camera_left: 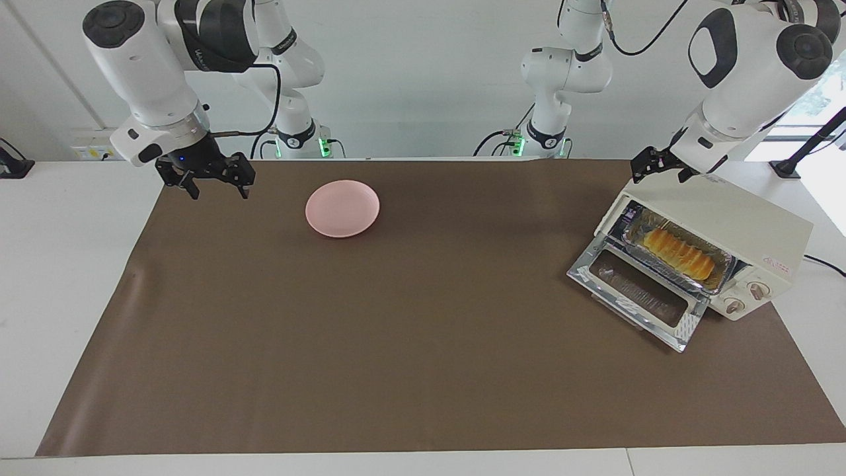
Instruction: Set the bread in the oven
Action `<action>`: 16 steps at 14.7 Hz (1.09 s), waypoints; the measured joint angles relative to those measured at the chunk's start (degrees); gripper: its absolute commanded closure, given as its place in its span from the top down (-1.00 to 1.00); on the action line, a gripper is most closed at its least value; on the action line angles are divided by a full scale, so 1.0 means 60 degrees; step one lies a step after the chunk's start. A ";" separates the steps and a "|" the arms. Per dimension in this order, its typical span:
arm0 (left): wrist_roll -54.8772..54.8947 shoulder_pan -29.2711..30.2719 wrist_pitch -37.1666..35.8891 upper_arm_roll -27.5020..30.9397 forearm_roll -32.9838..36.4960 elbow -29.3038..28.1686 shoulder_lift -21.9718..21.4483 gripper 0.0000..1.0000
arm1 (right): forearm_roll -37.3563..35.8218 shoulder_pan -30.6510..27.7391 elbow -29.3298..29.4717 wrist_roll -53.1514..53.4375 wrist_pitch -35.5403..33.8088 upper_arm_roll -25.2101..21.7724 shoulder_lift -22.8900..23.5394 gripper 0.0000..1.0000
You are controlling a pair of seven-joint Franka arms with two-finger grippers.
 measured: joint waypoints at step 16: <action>0.0005 0.1954 0.0191 -0.2071 -0.0002 -0.0061 0.0007 1.00 | 0.0000 0.0000 0.0000 0.0000 0.0000 0.0000 0.0000 1.00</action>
